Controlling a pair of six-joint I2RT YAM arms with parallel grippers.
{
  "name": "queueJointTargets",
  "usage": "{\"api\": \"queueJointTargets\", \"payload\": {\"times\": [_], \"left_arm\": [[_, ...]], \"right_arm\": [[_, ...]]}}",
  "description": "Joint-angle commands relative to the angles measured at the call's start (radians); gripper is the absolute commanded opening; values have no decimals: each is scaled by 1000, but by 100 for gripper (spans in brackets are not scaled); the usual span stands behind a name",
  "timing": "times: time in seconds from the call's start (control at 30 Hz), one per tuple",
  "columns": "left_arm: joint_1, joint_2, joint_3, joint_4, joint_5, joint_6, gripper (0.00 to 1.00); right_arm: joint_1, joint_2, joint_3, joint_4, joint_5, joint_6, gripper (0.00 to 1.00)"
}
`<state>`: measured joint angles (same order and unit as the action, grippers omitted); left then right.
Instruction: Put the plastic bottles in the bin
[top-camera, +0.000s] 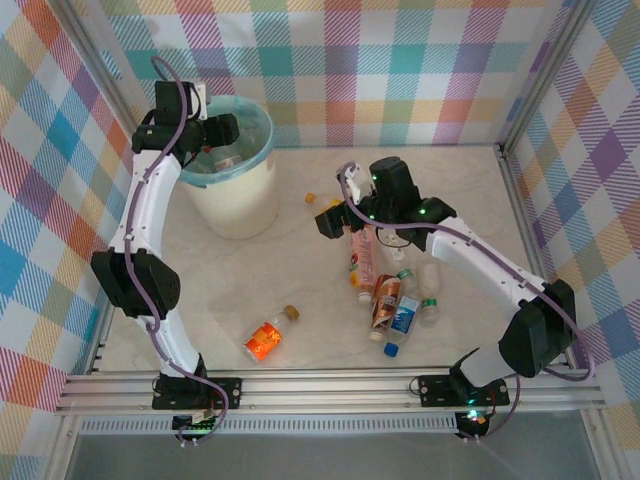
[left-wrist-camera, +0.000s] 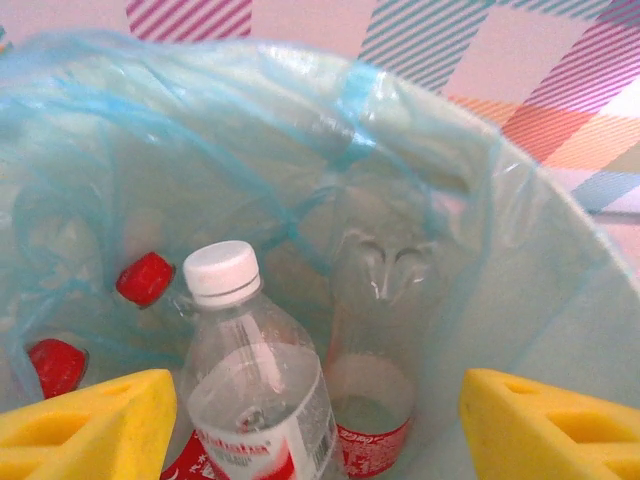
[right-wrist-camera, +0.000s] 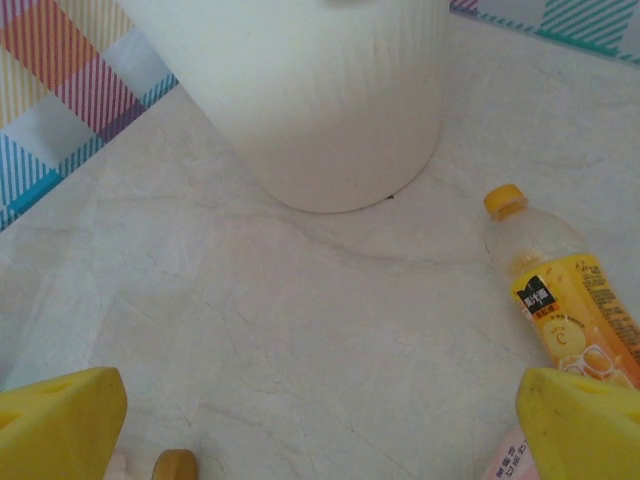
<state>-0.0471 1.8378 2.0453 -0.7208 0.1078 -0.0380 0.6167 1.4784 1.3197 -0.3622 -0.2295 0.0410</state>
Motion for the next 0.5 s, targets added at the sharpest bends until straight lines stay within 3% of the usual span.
{"api": "queueJointTargets", "payload": {"times": [0.0,0.2,0.47], "left_arm": [[12,-68,34,-10,-2,-34,74],[13,-94,46,-61,-74,-82,73],[-9,-231,-43,-23,40,-154,72]], "right_arm": [[6,13,48,-10,-26,-5,100],[6,26,62,-33,-21,-11,100],[-1,18,59,-123,125,8,100]]}}
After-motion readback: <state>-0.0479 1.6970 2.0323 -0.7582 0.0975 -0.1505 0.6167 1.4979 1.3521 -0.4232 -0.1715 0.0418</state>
